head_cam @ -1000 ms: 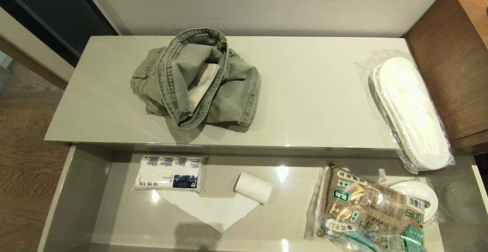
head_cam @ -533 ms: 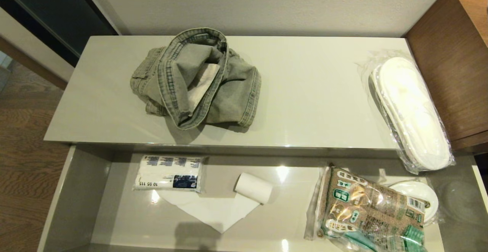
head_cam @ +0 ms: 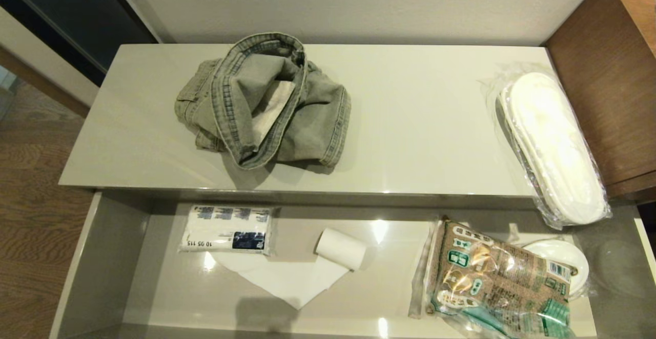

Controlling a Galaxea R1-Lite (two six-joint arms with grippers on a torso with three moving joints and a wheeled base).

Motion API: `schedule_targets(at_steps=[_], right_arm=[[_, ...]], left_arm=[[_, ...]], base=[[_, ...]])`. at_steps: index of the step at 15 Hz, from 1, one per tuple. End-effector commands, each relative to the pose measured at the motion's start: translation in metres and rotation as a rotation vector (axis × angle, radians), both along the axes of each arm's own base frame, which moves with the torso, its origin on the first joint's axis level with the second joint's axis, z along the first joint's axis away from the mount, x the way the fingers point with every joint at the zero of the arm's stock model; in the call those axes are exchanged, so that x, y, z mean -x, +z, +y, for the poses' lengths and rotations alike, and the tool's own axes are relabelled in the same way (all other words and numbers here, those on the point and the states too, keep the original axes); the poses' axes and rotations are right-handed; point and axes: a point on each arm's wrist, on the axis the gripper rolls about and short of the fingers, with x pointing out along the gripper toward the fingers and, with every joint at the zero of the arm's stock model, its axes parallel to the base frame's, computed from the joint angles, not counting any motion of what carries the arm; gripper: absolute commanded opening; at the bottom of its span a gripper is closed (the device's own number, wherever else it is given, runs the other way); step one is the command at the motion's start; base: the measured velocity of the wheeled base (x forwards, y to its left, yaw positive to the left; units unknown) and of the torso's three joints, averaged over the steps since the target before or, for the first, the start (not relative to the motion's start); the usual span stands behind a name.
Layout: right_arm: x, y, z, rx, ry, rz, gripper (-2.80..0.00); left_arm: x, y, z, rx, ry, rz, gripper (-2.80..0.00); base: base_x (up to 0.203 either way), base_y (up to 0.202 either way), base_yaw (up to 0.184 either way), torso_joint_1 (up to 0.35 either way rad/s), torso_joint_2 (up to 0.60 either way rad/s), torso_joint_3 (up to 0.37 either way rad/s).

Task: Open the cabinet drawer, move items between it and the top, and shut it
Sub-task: Close the drawer

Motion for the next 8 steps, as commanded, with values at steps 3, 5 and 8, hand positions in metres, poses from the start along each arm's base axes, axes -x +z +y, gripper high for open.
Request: schedule_targets(at_steps=[3,5,8], right_arm=[[0.0,-0.0005,0.0,0.0,-0.001,0.001,-2.8],[0.0,-0.0005,0.0,0.0,0.0,0.001,-2.8],[0.0,-0.0005,0.0,0.0,0.0,0.001,-2.8]], left_arm=[[0.0,-0.0005,0.0,0.001,0.0,0.001,-2.8],[-0.0001,-0.0005,0.0,0.001,0.0,0.002,-2.8],[-0.0001,-0.0005,0.0,-0.001,0.0,0.002,-2.8]], base=[[-0.187,0.0,-0.001,0.006,0.01,0.004],[-0.175,0.0,0.001,0.003,0.0,0.003],[-0.027,0.0,-0.003,0.0,0.0,0.001]])
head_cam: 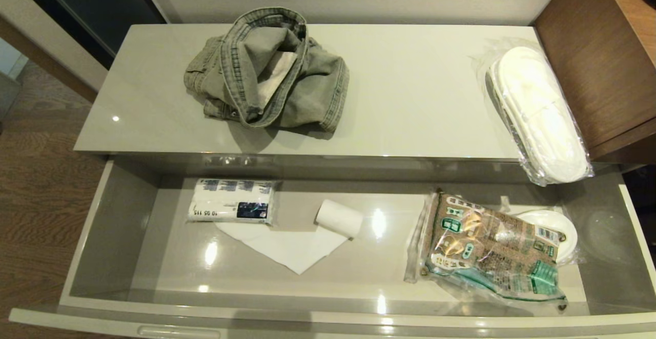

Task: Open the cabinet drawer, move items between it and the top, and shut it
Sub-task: Close the drawer

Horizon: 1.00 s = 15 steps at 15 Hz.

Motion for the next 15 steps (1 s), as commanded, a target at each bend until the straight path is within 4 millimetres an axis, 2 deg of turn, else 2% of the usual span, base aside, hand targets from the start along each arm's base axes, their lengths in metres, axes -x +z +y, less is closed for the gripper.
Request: schedule_targets(at_steps=[1,6,11,15], right_arm=[[0.0002,0.0,0.0,0.0,-0.001,-0.001,-2.8],[0.0002,0.0,0.0,0.0,-0.001,-0.001,-2.8],[0.0002,0.0,0.0,-0.001,0.0,-0.001,-2.8],[0.0001,0.0,0.0,-0.001,0.0,-0.001,-2.8]], left_arm=[[-0.0001,-0.0005,0.0,0.0,0.001,0.002,-2.8],[0.0,-0.0003,0.0001,-0.023,0.004,0.004,-2.8],[-0.0001,-0.0009,0.0001,-0.012,0.002,0.007,-2.8],[-0.0001,-0.0009,0.0001,-0.012,0.002,0.006,-2.8]], base=[[0.0,0.0,0.0,0.0,0.0,0.0],[0.0,0.0,0.0,0.0,0.0,0.0],[-0.086,-0.086,-0.003,0.002,0.01,0.003],[0.0,0.0,0.0,0.0,0.0,0.0]])
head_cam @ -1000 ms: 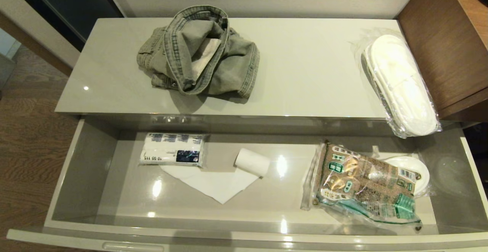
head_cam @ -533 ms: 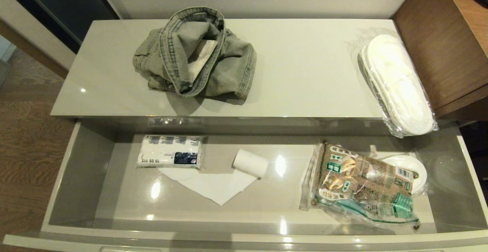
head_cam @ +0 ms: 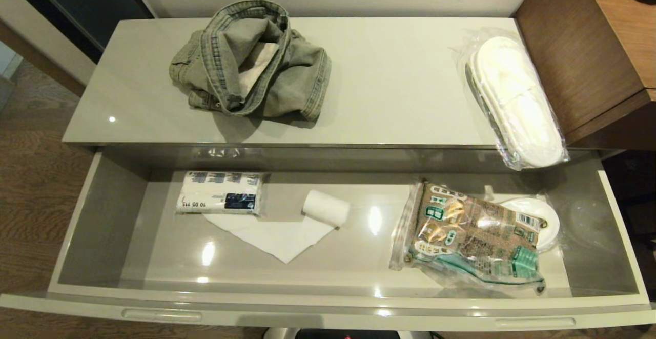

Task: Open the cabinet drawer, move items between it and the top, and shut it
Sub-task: Close the drawer

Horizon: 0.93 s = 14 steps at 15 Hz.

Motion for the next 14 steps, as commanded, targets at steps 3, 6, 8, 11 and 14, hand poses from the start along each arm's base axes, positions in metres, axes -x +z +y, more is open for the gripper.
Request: schedule_targets(at_steps=[3,6,8,11,14], right_arm=[[0.0001,0.0,0.0,0.001,0.0,-0.002,-2.8],[0.0001,0.0,0.0,0.0,0.0,-0.002,-2.8],[0.0001,0.0,0.0,0.001,0.0,-0.002,-2.8],[0.0001,0.0,0.0,-0.001,0.0,-0.002,-2.8],[0.0001,0.0,0.0,-0.001,0.0,-0.002,-2.8]], left_arm=[[-0.0001,-0.0005,0.0,-0.003,0.0,0.002,-2.8],[-0.0001,-0.0005,0.0,0.0,0.0,0.002,-2.8],[-0.0001,-0.0005,0.0,0.0,0.0,0.002,-2.8],[-0.0001,-0.0005,0.0,0.0,0.0,0.002,-2.8],[-0.0001,-0.0005,0.0,0.0,0.0,0.002,-2.8]], base=[[0.0,0.0,0.0,0.0,0.0,0.0],[0.0,0.0,0.0,0.0,0.0,0.0],[0.0,0.0,0.0,0.0,0.0,0.0],[0.0,0.0,0.0,0.0,0.0,0.0],[0.0,0.0,0.0,0.0,0.0,0.0]])
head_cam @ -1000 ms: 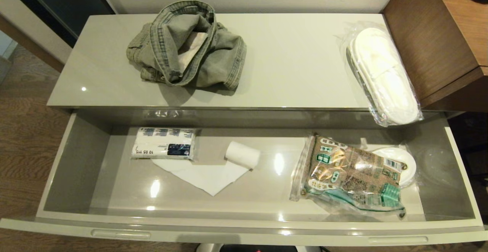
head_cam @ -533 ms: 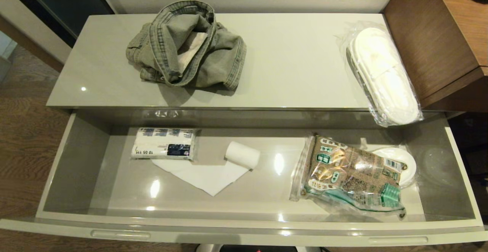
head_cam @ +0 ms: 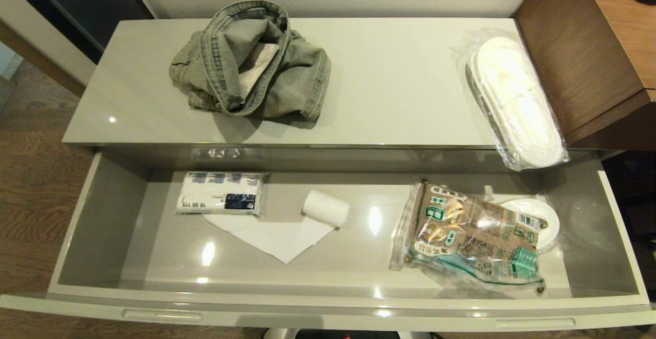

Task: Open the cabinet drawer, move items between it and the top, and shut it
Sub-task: Close the drawer

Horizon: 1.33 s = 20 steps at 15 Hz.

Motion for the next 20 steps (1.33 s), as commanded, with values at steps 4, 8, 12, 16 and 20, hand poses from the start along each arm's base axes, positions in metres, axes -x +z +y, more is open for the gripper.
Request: schedule_targets(at_steps=[4,8,12,16,20], right_arm=[[0.0,0.0,0.0,0.02,0.005,0.01,-2.8],[0.005,0.005,0.0,-0.005,-0.012,0.051,-2.8],[0.026,0.128,0.0,-0.104,-0.026,-0.095,-2.8],[0.015,0.224,0.0,-0.199,-0.02,0.073,-2.8],[-0.002,0.162,0.002,-0.255,-0.002,0.658,-2.8]], left_arm=[[0.0,0.0,0.0,0.001,0.0,0.002,-2.8],[0.0,0.0,0.0,0.001,0.0,0.002,-2.8],[0.0,0.0,0.0,0.001,0.0,0.0,-2.8],[0.0,0.0,0.0,0.001,0.0,0.0,-2.8],[0.0,0.0,0.0,0.001,0.0,0.0,-2.8]], base=[[0.0,0.0,0.0,0.0,0.0,0.0],[0.0,0.0,0.0,0.0,0.0,0.0],[0.0,0.0,0.0,0.0,0.0,0.0],[0.0,0.0,0.0,0.0,0.0,0.0],[0.0,0.0,0.0,0.0,0.0,0.0]])
